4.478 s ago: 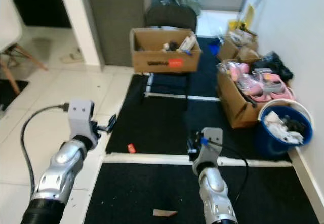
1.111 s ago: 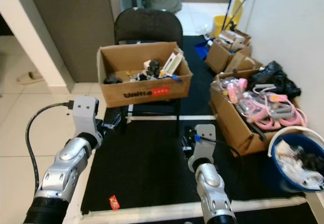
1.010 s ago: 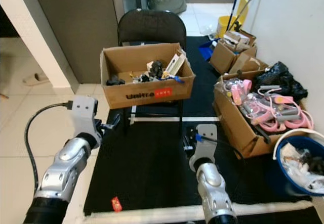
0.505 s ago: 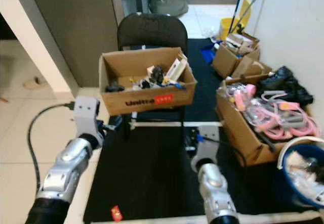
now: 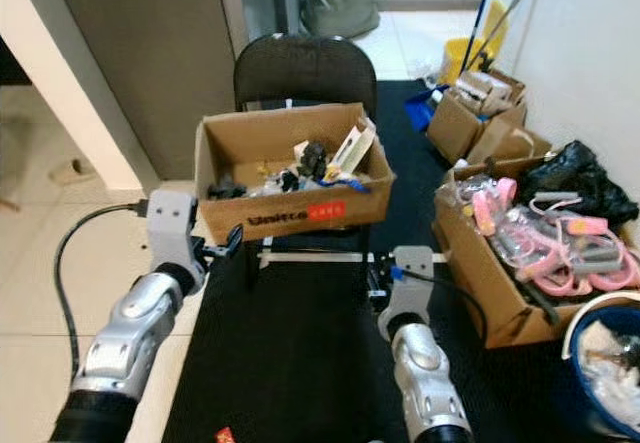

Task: Picking trash to rubbish bin

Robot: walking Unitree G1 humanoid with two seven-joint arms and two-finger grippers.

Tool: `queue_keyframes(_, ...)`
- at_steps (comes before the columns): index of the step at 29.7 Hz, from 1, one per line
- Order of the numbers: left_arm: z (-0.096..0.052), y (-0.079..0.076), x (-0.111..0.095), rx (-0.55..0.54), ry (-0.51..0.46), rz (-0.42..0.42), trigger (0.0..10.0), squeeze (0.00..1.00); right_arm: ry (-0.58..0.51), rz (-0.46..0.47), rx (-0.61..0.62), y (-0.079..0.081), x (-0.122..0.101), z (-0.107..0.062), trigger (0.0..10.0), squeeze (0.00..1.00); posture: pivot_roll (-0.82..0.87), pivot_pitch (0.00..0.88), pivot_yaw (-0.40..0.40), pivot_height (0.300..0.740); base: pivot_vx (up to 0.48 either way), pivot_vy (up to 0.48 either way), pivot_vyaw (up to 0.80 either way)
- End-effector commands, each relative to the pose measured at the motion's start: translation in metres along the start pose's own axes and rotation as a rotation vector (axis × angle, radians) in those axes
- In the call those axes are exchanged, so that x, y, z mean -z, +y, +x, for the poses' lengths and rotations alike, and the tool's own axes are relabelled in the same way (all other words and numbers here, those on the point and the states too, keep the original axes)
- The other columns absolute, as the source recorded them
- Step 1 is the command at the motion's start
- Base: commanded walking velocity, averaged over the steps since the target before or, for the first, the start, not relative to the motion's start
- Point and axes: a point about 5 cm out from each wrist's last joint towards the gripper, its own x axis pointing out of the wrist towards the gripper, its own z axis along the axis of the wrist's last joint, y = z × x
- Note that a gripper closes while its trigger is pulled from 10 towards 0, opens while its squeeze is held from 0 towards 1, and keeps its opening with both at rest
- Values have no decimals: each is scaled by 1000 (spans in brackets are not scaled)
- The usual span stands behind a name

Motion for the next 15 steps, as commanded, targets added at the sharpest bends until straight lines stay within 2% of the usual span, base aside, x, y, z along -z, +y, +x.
queue_keyframes(1, -3, 5, 5, -13, 22, 4, 10000, 0, 16, 14, -5, 4, 6, -2, 10000, 0, 28, 106, 26, 740, 274, 0, 0)
queue_keyframes(15, -2, 5, 5, -9, 20, 3, 10000, 0, 18, 16, -14, 7, 6, -2, 10000, 0, 29, 100, 27, 740, 275, 0, 0)
